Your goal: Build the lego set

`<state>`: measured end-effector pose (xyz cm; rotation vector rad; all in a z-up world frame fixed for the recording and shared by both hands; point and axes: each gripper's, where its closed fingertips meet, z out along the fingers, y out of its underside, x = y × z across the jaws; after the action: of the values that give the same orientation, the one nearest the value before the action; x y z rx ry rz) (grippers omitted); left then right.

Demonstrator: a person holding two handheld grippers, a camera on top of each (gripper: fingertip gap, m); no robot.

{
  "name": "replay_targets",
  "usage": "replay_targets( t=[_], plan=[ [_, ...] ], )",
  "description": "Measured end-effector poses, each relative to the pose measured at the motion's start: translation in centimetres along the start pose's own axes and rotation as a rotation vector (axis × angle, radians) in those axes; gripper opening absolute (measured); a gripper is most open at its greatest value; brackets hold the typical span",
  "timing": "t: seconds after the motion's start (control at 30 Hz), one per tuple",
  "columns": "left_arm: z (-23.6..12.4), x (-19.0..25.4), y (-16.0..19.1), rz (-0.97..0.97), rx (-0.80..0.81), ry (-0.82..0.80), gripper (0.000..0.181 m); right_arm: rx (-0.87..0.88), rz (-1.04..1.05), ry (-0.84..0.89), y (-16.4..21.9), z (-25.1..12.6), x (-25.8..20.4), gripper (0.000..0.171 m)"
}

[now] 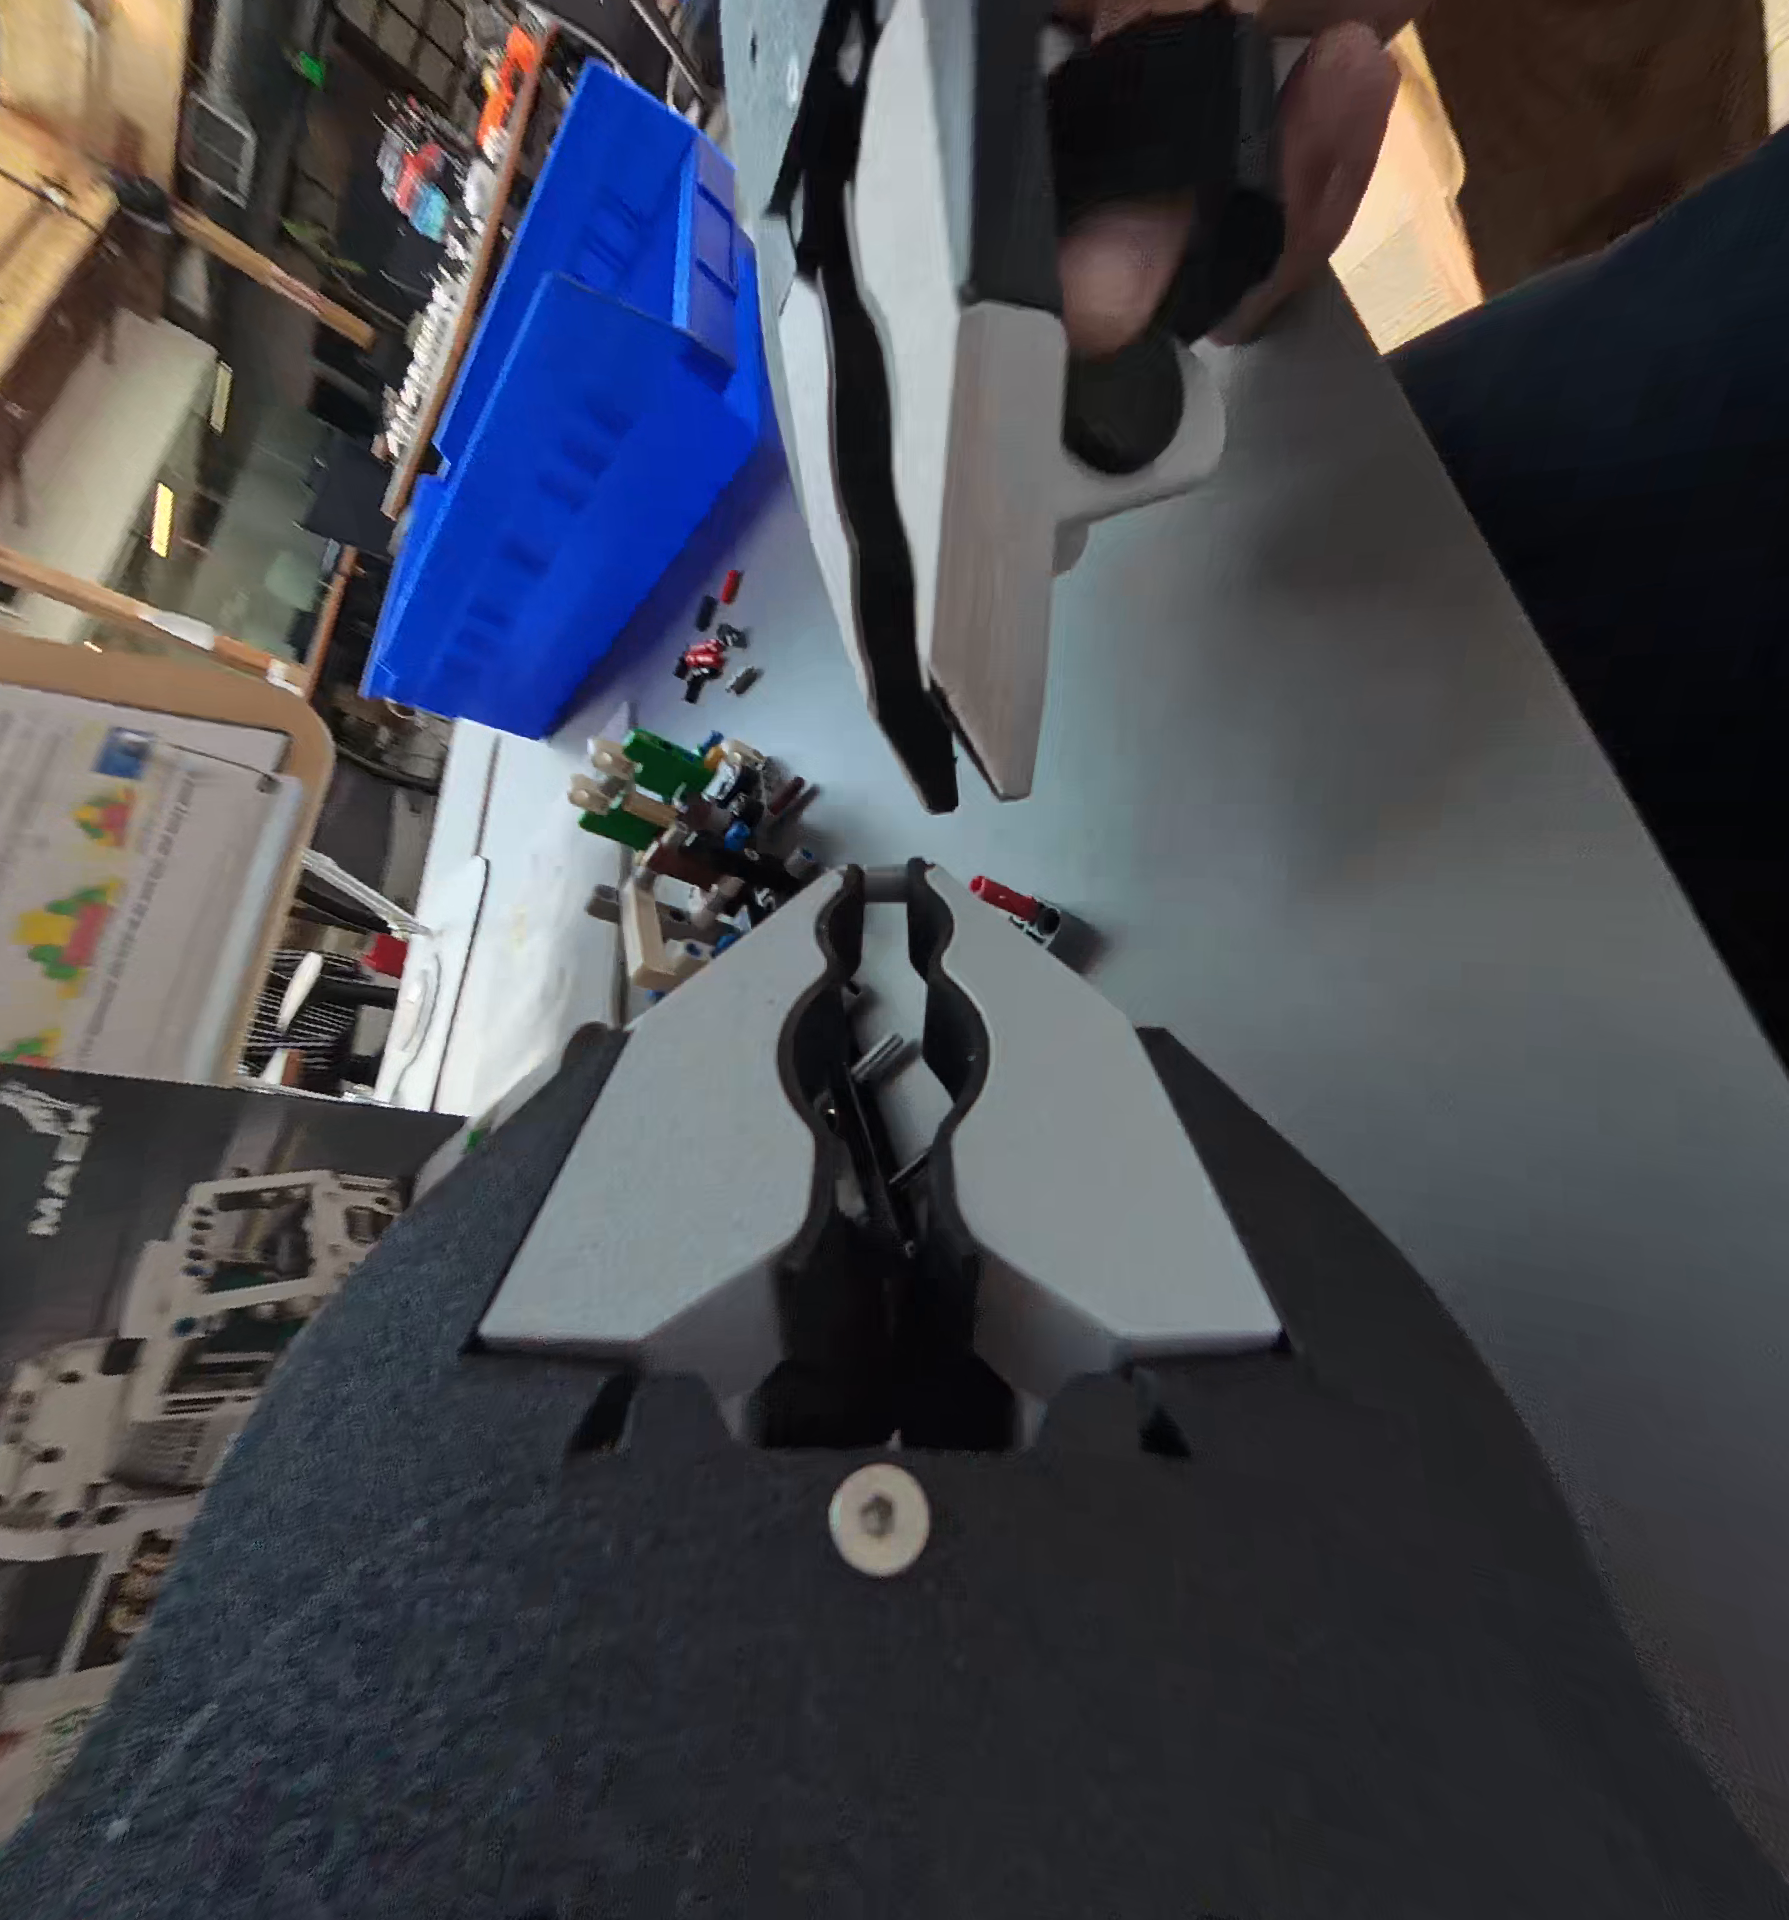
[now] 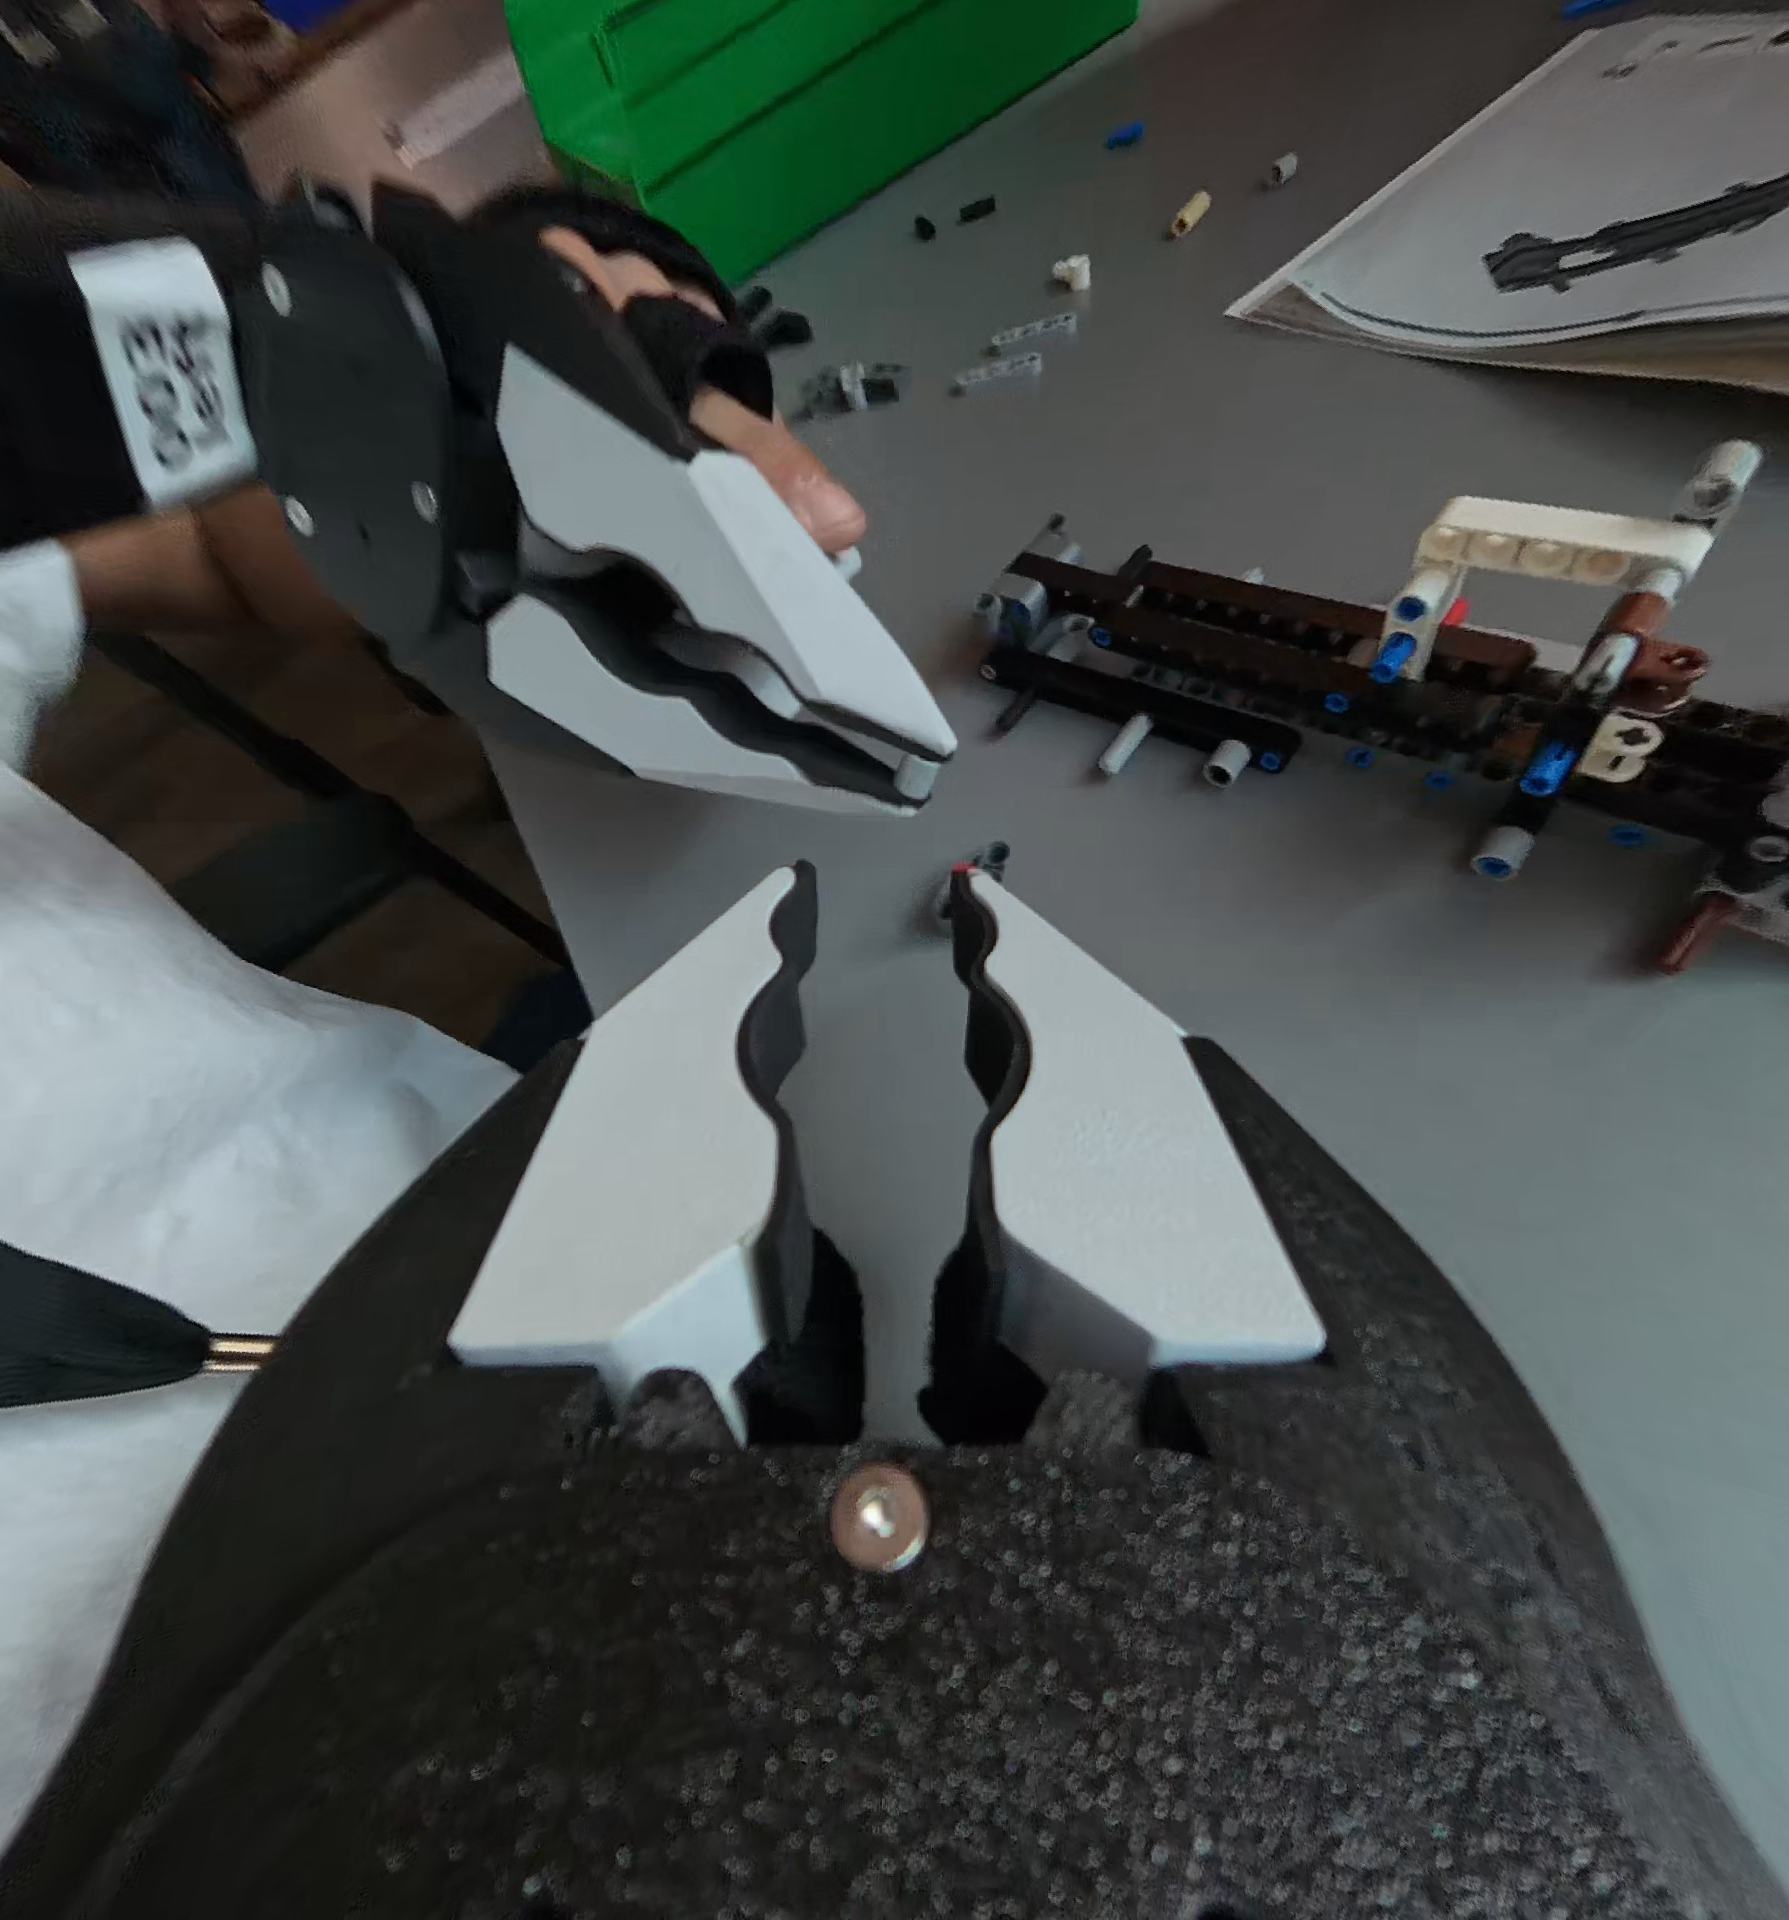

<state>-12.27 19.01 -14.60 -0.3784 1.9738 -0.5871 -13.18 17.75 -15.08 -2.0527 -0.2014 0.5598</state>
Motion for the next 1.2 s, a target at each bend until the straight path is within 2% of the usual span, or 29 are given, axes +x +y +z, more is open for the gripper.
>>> replay_targets(
  t=[0.1, 0.2, 0.4, 0.53, 0.67, 0.97, 1.2],
  plan=[
    [-0.4, -0.3, -0.9, 0.133, 0.034, -0.083, 0.005, 0.106, 0.140, -0.139, -1.7, -0.2, -0.5, 0.019],
    [-0.6, -0.2, -1.1, 0.209, 0.039, -0.113, 0.006, 0.117, 0.193, -0.209, -2.1, -0.2, -0.6, 0.015],
    [-0.9, 0.3, -1.6, 0.235, 0.077, -0.104, 0.005, 0.086, 0.123, -0.206, -1.7, 0.1, -1.1, 0.005],
    [-1.2, 0.3, -2.1, 0.241, 0.107, -0.101, 0.006, 0.073, 0.127, -0.243, -1.6, 0.2, -1.5, 0.009],
    [-1.3, 0.3, -2.2, 0.265, 0.109, -0.119, 0.005, 0.081, 0.111, -0.261, -1.8, 0.1, -1.8, 0.006],
    [-1.3, 0.1, -2.2, 0.252, 0.104, -0.136, 0.006, 0.108, 0.072, -0.198, -2.0, -0.1, -1.2, 0.005],
    [-0.8, -0.3, -1.1, 0.187, 0.060, -0.111, 0.007, 0.094, 0.013, -0.005, -1.9, -0.2, 1.6, 0.005]
  ],
)
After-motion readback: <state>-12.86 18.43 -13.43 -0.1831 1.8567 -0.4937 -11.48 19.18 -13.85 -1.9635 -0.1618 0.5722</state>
